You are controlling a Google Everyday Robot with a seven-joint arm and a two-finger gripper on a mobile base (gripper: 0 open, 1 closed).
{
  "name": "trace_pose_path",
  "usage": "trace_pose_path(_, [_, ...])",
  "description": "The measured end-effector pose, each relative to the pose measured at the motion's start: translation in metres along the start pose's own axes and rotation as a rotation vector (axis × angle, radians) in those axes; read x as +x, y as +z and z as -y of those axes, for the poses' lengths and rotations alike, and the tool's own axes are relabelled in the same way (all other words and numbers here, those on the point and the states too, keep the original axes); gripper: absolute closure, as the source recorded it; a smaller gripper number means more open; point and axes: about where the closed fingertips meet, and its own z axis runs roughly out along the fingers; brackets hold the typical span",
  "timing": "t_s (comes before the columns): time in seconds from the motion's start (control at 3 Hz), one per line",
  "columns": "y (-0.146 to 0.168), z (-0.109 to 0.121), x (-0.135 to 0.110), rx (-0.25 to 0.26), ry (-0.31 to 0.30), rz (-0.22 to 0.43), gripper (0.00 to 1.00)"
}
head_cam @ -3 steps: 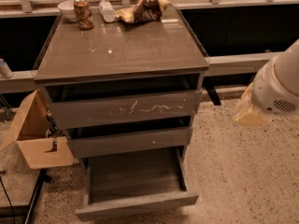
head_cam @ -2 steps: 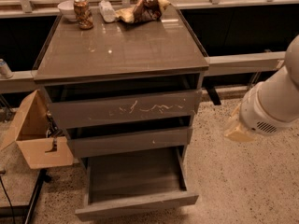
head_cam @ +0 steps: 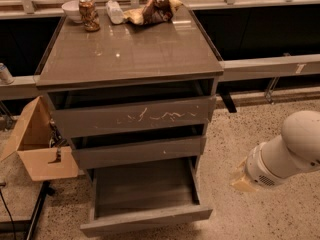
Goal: Close bottom drawer
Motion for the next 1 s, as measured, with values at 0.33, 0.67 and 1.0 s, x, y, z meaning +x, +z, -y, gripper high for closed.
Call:
trace_pose_path(0.33, [0.000,0.000,0.000,0.000,0.000,0.000,1.00])
trace_pose_path(0.67, [0.035,-0.008,0.018,-0.034,0.030,-0.007,1.00])
trace_pose_path(1.0, [0.087,-0.020,0.045,-0.071,0.077,-0.014,1.00])
